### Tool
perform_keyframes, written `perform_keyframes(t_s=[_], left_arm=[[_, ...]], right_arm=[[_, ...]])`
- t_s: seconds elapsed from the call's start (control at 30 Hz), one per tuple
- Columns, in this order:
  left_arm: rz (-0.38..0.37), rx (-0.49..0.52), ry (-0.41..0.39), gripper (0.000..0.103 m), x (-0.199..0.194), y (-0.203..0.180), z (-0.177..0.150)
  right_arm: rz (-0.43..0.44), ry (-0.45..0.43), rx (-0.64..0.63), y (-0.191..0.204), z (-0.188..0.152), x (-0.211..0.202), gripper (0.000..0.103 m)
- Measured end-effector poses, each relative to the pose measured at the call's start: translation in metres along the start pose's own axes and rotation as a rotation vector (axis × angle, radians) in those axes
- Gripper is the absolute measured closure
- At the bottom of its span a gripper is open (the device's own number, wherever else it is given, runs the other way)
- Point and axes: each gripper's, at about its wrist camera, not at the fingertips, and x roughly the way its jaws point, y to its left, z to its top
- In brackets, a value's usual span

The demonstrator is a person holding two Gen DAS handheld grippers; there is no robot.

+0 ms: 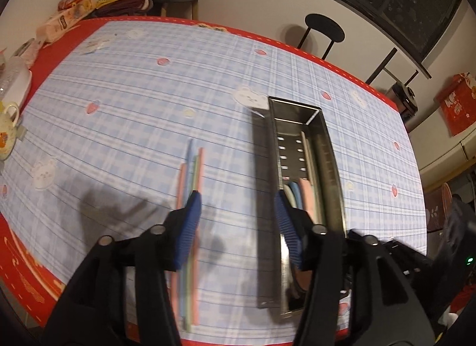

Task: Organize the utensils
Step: 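Withdraw both open tools from the caddy, then lower left tool around the pastel chopsticks while right tool approaches them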

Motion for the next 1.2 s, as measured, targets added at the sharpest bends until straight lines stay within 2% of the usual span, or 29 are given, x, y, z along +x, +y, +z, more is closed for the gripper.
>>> perform_keyframes(t_s=[0.03, 0.07, 0.1, 0.2, 0.3, 0.47, 0.6, 0.67, 0.8, 0.97, 1.03, 1.1, 1.13, 1.17, 1.2], left_arm=[[0.001, 0.004, -0.009, 0.033, -0.003, 0.005, -0.001], [0.008, 0.005, -0.022, 0.022, -0.007, 0.010, -0.002], [0.015, 0.006, -0.031, 0.018, -0.010, 0.012, -0.003], [0.016, 0.012, -0.038, 0.010, -0.017, 0.026, -0.006], [0.012, 0.015, -0.013, 0.009, -0.018, 0.045, -0.010], [0.012, 0.037, 0.018, 0.009, -0.020, 0.073, -0.014], [0.032, 0.078, 0.059, 0.008, -0.019, 0.096, -0.022], [0.037, 0.101, 0.109, 0.008, -0.011, 0.108, -0.028], [0.013, 0.134, 0.201, 0.008, 0.006, 0.124, -0.036], [-0.061, 0.171, 0.238, 0.008, 0.017, 0.129, -0.038], [-0.099, 0.202, 0.253, 0.009, 0.021, 0.126, -0.042], [-0.135, 0.237, 0.259, 0.020, 0.025, 0.120, -0.046], [-0.151, 0.256, 0.265, 0.034, 0.027, 0.116, -0.047], [-0.158, 0.268, 0.275, 0.040, 0.031, 0.114, -0.047], [-0.165, 0.269, 0.274, 0.043, 0.033, 0.112, -0.046]], right_arm=[[-0.019, -0.012, -0.003, 0.002, -0.001, -0.004, 0.039], [-0.030, -0.021, -0.006, 0.004, -0.003, -0.008, 0.030], [-0.044, -0.030, -0.006, 0.006, -0.006, -0.012, 0.020], [-0.082, -0.040, 0.002, 0.010, -0.015, -0.019, 0.010], [-0.093, -0.031, 0.025, 0.016, -0.023, -0.020, 0.006], [-0.098, -0.027, 0.092, 0.037, -0.033, -0.017, 0.006], [-0.131, -0.016, 0.074, 0.067, -0.034, -0.009, 0.006], [-0.158, -0.014, 0.060, 0.079, -0.033, -0.006, 0.006], [-0.215, -0.019, 0.053, 0.099, -0.033, -0.003, 0.006], [-0.251, -0.004, 0.090, 0.109, -0.035, 0.001, 0.006], [-0.260, -0.008, 0.112, 0.109, -0.034, 0.001, 0.007], [-0.249, -0.006, 0.139, 0.106, -0.032, 0.001, 0.028], [-0.234, 0.006, 0.152, 0.104, -0.031, 0.003, 0.033], [-0.221, 0.017, 0.165, 0.103, -0.030, 0.004, 0.041], [-0.206, 0.019, 0.177, 0.103, -0.029, 0.005, 0.050]])
